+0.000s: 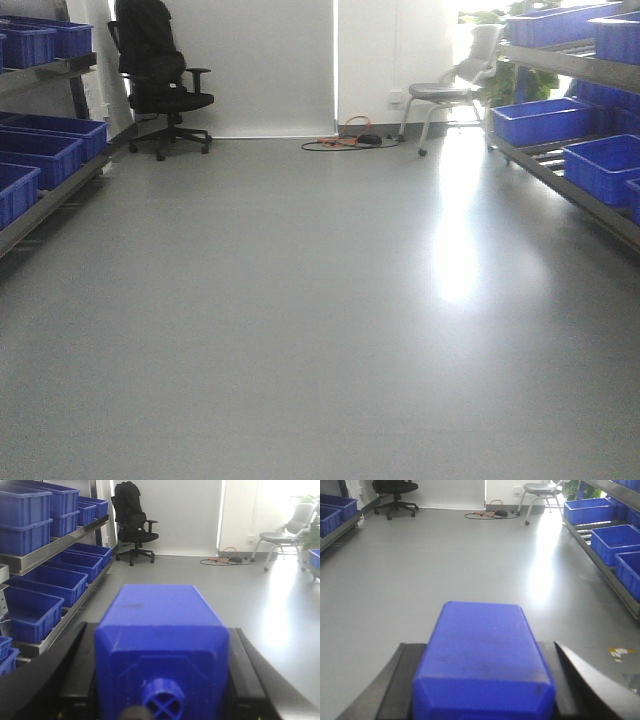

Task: Pick and sort blue part to right shelf
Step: 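Drive the base up to the shelf of blue bins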

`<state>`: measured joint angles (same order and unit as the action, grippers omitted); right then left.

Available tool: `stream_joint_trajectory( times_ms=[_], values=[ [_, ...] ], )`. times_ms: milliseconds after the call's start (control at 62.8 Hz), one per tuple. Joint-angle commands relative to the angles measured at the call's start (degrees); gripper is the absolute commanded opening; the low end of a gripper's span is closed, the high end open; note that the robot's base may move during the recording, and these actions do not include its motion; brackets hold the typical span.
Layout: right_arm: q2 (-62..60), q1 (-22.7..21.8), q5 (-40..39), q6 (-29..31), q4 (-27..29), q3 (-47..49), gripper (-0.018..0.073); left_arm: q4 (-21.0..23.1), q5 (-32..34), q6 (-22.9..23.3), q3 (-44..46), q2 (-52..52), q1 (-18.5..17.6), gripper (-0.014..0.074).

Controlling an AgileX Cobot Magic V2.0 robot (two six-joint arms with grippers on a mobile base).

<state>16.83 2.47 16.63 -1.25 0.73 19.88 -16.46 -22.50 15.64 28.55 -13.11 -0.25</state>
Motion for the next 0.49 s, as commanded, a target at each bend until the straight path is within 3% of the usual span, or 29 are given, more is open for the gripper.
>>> stream_joint_trajectory(
  times_ms=[0, 478],
  values=[
    [0.3, -0.2, -5.4, 0.2, -0.1, 1.7, 0.0431, -0.5, 5.2, -0.1, 1.7, -0.5, 0.0, 0.0335],
    [0.3, -0.2, -5.4, 0.2, -0.1, 1.7, 0.0431, -0.5, 5.2, -0.1, 1.7, -0.5, 0.0, 0.0335]
  ],
)
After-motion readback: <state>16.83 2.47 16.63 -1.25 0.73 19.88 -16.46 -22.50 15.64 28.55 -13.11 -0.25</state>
